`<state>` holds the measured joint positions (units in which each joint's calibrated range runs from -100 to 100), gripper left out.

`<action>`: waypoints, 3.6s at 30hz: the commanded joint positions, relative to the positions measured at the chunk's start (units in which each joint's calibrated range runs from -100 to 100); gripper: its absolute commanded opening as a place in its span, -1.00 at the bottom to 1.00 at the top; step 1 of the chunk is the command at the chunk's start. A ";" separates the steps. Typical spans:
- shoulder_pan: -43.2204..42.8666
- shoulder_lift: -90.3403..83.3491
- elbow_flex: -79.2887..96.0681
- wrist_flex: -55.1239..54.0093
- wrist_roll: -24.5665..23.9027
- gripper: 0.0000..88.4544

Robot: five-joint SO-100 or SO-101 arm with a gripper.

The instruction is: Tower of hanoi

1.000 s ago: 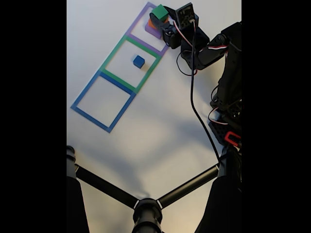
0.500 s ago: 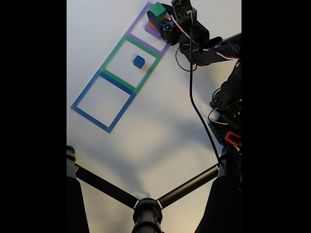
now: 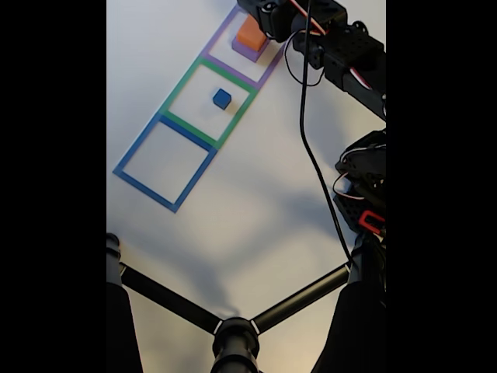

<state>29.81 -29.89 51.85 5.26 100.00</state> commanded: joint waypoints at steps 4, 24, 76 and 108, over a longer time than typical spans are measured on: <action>-3.84 -13.70 -13.09 21.73 0.00 -0.83; -28.09 -18.43 -38.72 61.71 0.00 -0.83; -50.74 32.61 20.35 -55.73 0.00 -0.82; -50.96 54.65 10.44 -70.78 0.00 -0.82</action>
<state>-21.22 25.26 62.68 -63.48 99.25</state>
